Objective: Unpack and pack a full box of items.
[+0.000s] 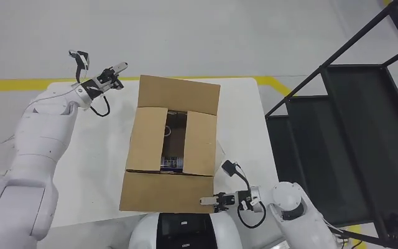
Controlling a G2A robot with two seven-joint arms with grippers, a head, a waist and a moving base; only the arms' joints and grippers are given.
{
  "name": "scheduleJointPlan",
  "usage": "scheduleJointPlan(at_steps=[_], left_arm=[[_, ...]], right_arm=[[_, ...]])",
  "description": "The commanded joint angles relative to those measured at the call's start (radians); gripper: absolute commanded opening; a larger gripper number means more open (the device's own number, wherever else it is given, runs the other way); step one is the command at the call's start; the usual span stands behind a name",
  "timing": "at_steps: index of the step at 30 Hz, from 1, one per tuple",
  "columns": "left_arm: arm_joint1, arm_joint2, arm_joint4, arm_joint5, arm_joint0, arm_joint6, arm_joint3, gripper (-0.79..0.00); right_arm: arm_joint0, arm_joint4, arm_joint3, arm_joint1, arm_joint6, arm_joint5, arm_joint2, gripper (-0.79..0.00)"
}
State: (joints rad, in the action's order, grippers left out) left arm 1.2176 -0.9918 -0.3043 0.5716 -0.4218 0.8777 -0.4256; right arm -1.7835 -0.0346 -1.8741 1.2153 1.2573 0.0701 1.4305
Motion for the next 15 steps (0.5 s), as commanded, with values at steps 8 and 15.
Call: scheduleJointPlan(at_steps=[8,15], left_arm=[[0.071,0.046,-0.052,0.003,0.045,0.048,0.096,0.000],[0.110,0.042,-0.139,0.032,0.065,0.171,0.120,0.000]], right_arm=[[0.032,-0.250,0.044,-0.008,0.086,0.064,-0.013,0.000],[0.064,-0.362,0.056,-0.014,0.107,0.094,-0.037,0.000]])
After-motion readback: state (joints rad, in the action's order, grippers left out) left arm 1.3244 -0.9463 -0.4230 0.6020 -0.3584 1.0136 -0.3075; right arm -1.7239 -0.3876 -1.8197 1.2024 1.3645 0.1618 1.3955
